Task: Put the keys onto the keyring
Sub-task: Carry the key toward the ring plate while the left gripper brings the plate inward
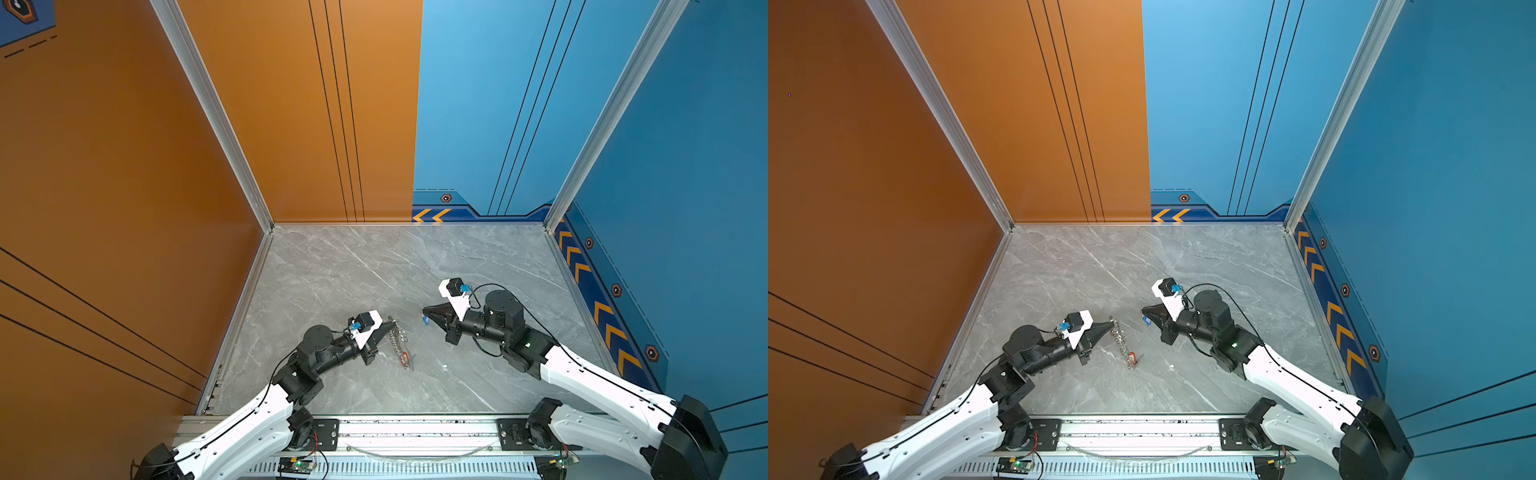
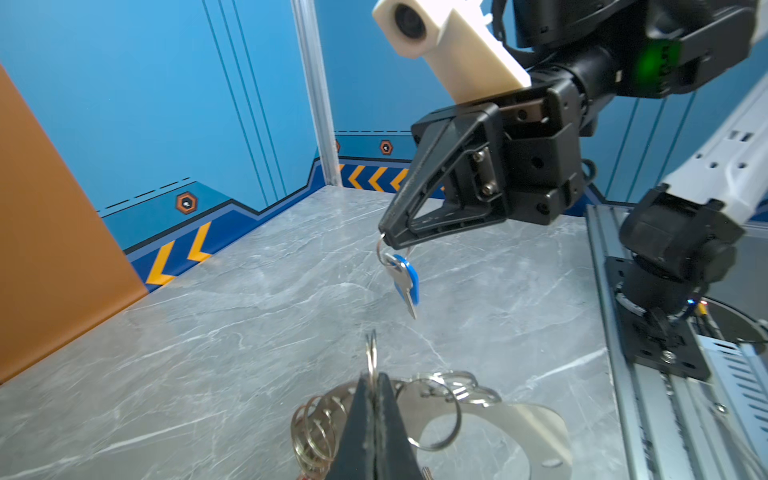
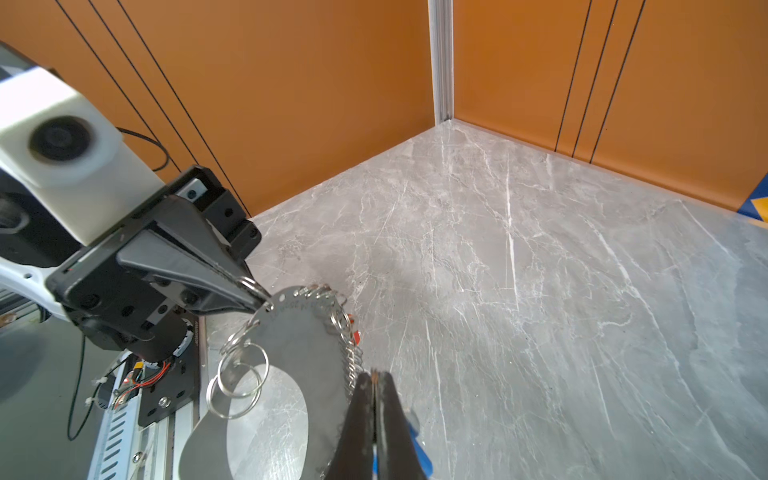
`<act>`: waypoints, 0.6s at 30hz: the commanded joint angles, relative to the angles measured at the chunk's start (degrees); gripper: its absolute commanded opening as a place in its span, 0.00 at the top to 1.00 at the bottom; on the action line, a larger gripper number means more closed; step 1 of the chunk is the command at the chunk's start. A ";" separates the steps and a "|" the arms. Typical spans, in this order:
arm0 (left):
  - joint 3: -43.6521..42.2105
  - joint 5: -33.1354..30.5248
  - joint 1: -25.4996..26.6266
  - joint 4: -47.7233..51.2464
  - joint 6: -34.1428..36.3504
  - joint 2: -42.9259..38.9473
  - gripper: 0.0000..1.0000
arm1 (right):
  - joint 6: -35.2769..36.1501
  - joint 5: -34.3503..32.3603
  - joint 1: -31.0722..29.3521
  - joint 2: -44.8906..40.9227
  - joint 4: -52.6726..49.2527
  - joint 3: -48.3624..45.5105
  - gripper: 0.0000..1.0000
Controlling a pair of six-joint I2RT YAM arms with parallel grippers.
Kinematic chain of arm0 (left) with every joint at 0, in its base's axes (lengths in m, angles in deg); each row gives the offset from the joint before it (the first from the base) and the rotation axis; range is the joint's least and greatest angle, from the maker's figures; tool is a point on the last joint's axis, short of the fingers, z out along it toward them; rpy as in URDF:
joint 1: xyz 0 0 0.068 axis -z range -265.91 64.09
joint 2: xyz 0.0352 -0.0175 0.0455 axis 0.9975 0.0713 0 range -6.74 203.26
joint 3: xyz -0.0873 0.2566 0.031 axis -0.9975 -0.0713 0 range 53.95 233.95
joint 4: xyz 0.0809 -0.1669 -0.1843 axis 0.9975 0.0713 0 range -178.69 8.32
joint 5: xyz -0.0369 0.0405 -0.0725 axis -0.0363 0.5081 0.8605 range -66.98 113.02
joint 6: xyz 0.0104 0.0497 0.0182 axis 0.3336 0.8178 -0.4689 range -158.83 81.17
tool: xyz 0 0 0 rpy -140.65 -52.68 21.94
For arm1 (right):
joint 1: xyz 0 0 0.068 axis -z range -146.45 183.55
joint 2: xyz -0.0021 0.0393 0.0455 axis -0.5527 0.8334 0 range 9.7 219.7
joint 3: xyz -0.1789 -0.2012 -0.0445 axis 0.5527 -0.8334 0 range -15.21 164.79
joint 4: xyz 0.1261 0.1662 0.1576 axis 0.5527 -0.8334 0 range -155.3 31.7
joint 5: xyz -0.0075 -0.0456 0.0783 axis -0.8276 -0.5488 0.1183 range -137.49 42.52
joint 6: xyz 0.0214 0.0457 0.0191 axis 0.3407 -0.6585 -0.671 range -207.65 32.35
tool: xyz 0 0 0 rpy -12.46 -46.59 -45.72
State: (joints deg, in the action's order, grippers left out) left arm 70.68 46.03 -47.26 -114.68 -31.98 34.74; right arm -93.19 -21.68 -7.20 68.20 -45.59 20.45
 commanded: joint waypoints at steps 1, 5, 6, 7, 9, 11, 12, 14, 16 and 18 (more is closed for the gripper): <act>2.53 9.16 0.54 -2.04 1.91 1.81 1.00 | 1.14 5.35 0.10 -1.70 2.61 -1.75 1.00; 3.87 14.48 0.36 -2.04 3.16 5.35 1.00 | 3.09 8.18 0.14 -2.14 6.11 -4.45 1.00; 4.23 15.82 0.23 -2.04 3.53 6.10 1.00 | 4.00 8.77 0.15 -2.29 7.13 -5.35 1.00; 4.55 17.13 0.19 -2.04 3.89 6.94 1.00 | 4.57 9.06 0.11 -2.42 8.87 -6.36 1.00; 5.19 19.86 -0.08 -2.04 4.63 8.85 1.00 | 5.14 9.81 0.14 -2.63 10.87 -7.35 1.00; 5.60 21.83 -0.37 -2.04 5.14 10.82 1.00 | 5.58 11.12 2.07 -2.52 11.09 -7.42 1.00; 5.75 22.94 -0.56 -2.04 5.51 11.78 1.00 | 5.86 12.30 2.34 -2.44 11.14 -7.42 1.00; 5.46 23.77 -0.69 -2.04 6.63 13.35 1.00 | 6.05 14.08 2.65 -2.34 11.56 -7.68 1.00; 4.58 23.88 -0.67 -2.79 8.01 14.53 1.00 | 6.07 15.95 3.07 -2.00 12.53 -8.30 1.00; 3.02 24.14 -0.62 -5.23 8.86 15.48 1.00 | 6.03 18.26 3.46 -1.29 13.11 -8.67 1.00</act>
State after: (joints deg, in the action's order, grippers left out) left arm 74.62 66.81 -47.59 -115.67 -25.88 49.69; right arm -88.42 -8.39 -4.25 66.52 -35.60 12.89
